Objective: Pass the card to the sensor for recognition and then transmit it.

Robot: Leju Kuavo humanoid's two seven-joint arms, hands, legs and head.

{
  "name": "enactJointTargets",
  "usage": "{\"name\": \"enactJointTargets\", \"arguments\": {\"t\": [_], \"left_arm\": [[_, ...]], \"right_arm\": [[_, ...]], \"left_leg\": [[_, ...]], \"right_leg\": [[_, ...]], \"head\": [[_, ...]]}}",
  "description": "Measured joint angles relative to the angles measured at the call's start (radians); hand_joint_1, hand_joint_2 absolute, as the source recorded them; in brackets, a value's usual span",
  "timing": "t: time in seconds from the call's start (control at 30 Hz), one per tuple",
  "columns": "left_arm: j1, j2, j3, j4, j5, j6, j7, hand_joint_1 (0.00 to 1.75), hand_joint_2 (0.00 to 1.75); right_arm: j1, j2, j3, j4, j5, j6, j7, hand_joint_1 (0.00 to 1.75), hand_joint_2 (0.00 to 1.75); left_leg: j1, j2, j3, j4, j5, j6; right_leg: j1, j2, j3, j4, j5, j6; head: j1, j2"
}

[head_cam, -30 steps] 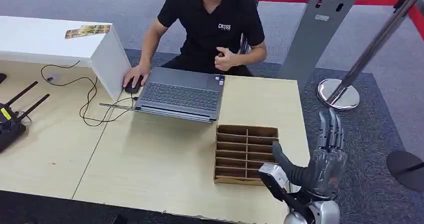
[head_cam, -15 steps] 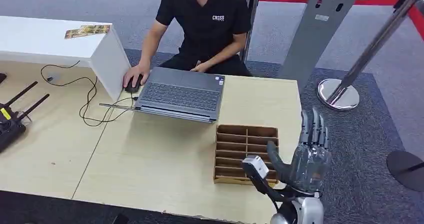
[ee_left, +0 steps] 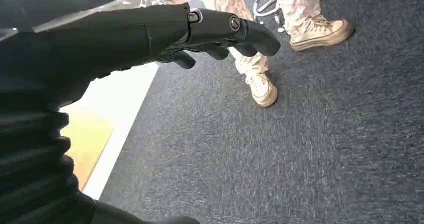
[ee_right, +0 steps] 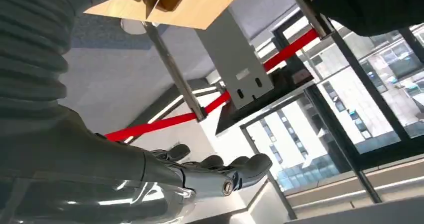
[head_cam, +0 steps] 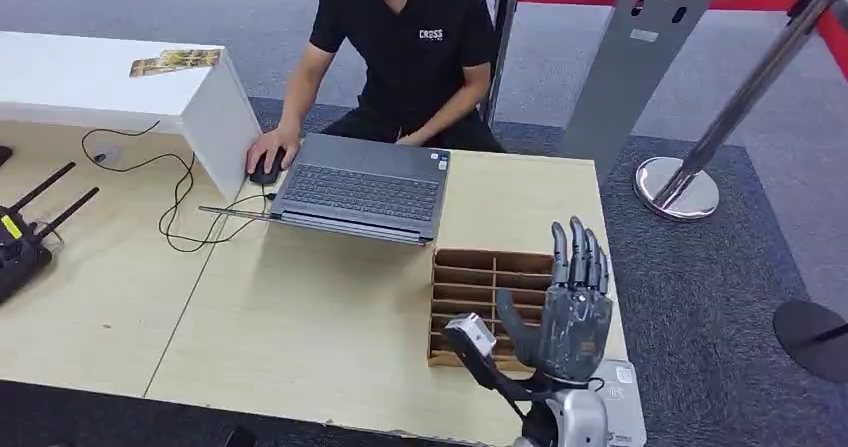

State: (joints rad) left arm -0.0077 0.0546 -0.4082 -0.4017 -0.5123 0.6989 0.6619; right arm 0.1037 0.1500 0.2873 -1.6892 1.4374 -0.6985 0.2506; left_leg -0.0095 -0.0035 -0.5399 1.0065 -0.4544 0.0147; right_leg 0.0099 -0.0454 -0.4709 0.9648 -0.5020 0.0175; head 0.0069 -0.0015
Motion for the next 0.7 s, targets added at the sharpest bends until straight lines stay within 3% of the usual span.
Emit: {"name": "enactJointTargets", "arguments": {"t": [0.53,0.7], "left_arm": [[0.0,0.0,-0.001,0.0,-0.003,0.0,0.003,0.0,1.75],[0.001,0.0,-0.001,0.0,-0.003,0.0,0.003,0.0,1.75]], "right_arm": [[-0.024,-0.084,0.106,0.015,0.025,0.0,0.126,0.0,1.75],[-0.028,-0.102,0.125,0.019,0.027,0.0,0.134,0.0,1.75]], "left_leg": [[0.0,0.0,0.0,0.0,0.0,0.0],[0.0,0.0,0.0,0.0,0.0,0.0]], "right_leg": [[0.0,0.0,0.0,0.0,0.0,0.0],[0.0,0.0,0.0,0.0,0.0,0.0]], "head": [[0.0,0.0],[0.0,0.0]]}}
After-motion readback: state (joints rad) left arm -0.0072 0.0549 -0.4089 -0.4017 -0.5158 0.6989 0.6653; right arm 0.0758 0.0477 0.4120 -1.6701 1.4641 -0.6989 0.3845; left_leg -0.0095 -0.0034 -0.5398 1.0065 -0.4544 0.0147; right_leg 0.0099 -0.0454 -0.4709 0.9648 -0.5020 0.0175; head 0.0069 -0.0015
